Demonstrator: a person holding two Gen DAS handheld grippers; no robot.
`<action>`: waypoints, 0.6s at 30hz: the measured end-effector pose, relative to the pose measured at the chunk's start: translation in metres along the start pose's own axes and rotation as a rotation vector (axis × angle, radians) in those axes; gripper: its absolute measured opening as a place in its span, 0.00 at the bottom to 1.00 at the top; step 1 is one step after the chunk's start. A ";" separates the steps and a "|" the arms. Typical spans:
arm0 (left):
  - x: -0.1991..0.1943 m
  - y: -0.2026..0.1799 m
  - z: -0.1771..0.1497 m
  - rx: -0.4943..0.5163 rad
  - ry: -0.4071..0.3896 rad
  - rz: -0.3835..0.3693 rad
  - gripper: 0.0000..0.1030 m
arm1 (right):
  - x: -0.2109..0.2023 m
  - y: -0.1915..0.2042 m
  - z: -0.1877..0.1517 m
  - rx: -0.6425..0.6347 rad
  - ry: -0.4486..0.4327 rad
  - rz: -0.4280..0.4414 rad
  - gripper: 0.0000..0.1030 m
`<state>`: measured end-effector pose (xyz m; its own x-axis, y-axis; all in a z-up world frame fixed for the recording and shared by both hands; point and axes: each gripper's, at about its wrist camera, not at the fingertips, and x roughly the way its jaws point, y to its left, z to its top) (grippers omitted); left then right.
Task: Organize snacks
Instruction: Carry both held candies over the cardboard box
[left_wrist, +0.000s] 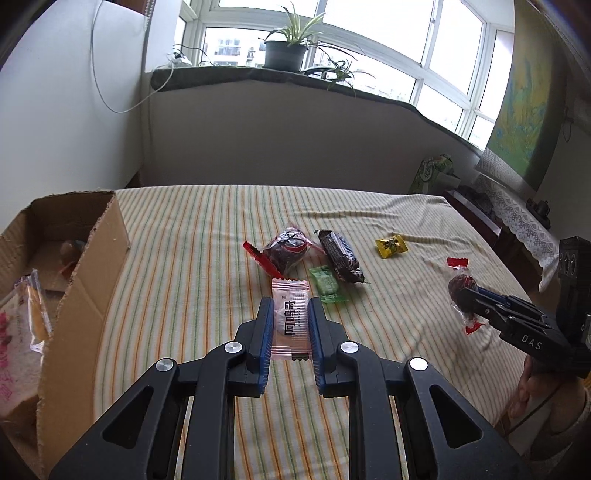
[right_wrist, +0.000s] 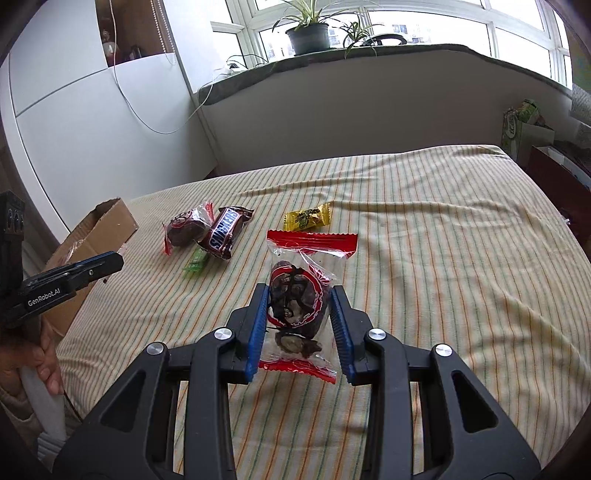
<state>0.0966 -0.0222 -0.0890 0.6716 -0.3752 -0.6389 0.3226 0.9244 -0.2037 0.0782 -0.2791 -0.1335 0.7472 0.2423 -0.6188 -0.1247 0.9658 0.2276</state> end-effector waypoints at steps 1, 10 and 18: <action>-0.007 0.000 0.002 0.000 -0.013 -0.004 0.16 | -0.005 0.002 0.001 -0.004 -0.008 0.000 0.34; -0.084 -0.006 0.021 0.030 -0.188 -0.012 0.16 | -0.067 0.046 0.034 -0.088 -0.148 -0.022 0.34; -0.122 0.012 0.016 0.007 -0.273 -0.022 0.16 | -0.095 0.097 0.049 -0.162 -0.200 -0.031 0.34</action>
<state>0.0296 0.0337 -0.0021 0.8190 -0.4010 -0.4105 0.3432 0.9156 -0.2095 0.0273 -0.2126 -0.0159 0.8645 0.2044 -0.4591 -0.1904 0.9787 0.0772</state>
